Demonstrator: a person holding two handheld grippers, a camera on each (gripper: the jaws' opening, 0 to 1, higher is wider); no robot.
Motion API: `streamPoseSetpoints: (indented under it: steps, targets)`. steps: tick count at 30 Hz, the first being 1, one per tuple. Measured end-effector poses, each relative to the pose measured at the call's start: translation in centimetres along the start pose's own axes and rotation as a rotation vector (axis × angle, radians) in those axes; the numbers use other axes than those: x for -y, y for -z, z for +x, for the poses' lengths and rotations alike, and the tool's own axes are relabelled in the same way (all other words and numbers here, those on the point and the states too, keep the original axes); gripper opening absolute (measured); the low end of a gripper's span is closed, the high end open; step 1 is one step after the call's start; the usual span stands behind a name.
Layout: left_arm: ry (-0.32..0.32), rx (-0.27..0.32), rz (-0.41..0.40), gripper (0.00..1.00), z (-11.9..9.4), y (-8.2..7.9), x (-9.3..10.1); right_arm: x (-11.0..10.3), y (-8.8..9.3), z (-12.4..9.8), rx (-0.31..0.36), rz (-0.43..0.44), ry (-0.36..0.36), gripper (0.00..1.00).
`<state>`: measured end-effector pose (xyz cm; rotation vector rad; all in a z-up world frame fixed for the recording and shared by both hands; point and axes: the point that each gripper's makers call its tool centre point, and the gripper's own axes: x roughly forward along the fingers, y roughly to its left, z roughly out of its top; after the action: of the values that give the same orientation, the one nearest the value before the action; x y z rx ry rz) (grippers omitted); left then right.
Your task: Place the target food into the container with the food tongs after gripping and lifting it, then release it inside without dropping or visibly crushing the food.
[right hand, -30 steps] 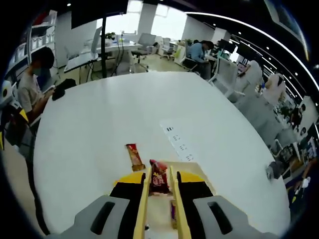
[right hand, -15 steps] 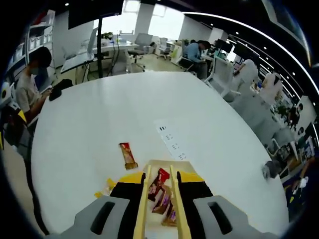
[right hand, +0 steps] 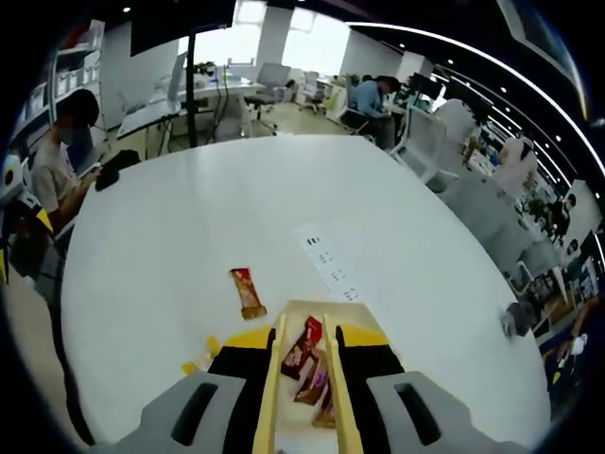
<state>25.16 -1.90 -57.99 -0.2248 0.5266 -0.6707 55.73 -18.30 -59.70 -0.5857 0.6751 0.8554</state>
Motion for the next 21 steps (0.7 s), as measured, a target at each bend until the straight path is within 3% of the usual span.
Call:
streamPoseSetpoints:
  steps: [21]
  targets:
    - [-0.033, -0.001, -0.031, 0.76, -0.1, 0.5, -0.6, -2.3, -1.1, 2.7, 0.002, -0.024, -0.083, 0.25]
